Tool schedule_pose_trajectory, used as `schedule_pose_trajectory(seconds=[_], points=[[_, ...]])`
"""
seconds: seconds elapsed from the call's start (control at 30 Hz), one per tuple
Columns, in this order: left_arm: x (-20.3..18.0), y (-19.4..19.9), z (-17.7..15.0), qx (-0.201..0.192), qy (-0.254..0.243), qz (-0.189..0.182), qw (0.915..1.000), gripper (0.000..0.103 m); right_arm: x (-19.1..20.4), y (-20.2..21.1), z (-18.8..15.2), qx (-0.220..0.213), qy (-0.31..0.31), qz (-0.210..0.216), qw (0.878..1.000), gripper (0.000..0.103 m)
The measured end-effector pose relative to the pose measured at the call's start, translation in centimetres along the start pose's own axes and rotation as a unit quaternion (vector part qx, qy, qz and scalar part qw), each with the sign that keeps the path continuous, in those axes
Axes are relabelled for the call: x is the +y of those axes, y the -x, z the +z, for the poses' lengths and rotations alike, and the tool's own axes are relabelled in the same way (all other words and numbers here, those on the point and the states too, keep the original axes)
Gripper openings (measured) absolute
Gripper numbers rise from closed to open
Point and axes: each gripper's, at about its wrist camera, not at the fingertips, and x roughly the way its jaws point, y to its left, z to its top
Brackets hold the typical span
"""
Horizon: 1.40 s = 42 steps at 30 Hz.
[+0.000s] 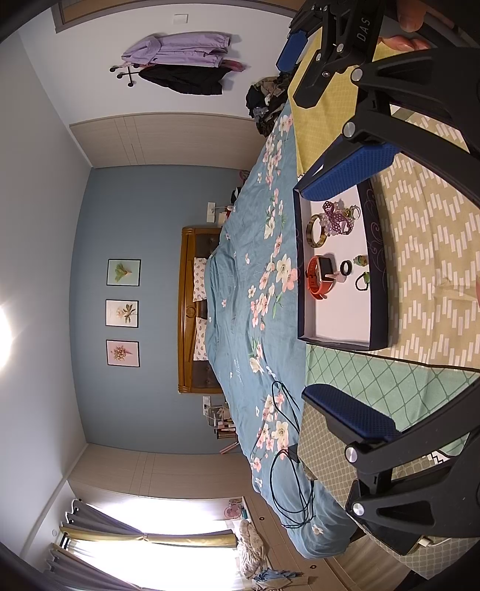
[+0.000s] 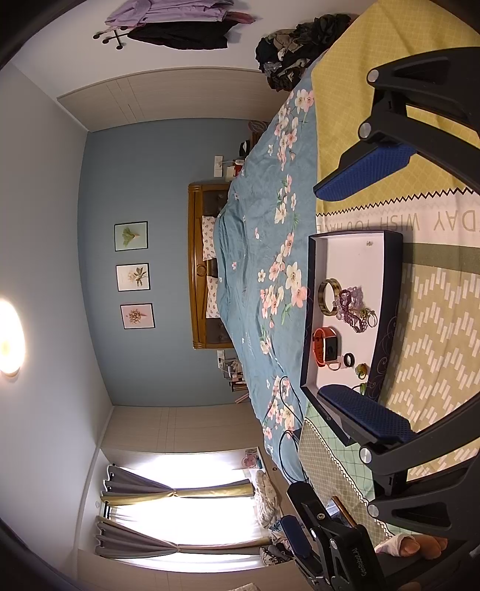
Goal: Organize jewelry
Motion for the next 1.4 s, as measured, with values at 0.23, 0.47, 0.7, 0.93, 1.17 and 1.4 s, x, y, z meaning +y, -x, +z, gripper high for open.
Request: schedule_pose_trajectory(seconds=[0.23,0.47,0.7,0.93,1.17,1.4], points=[[-0.05,0.10,0.00,0.000,0.000,-0.001,1.0000,0.098,-0.11,0.04,0.05,0.000,0.000,-0.001,1.000,0.096],[0.03,0.06,-0.06,0.000,0.000,0.000,1.0000,0.098,-0.14,0.02,0.07,0.000,0.000,-0.001,1.000,0.096],[0.04,0.05,-0.07,-0.001,0.000,0.000,1.0000,0.098,-0.15,0.02,0.06,0.000,0.000,0.000,1.000,0.096],[-0.05,0.12,-0.04,0.000,0.000,-0.001,1.0000,0.098,-0.18,0.03,0.07,-0.001,-0.001,-0.001,1.000,0.096],[-0.07,0.12,-0.04,0.000,0.000,0.000,1.0000,0.098,0.19,-0.16,-0.17,0.001,0.001,0.000,1.000,0.096],[-0.09,0.12,-0.03,0.000,-0.001,0.000,1.0000,0.098,0.24,-0.19,-0.15,0.002,-0.001,0.000,1.000,0.096]])
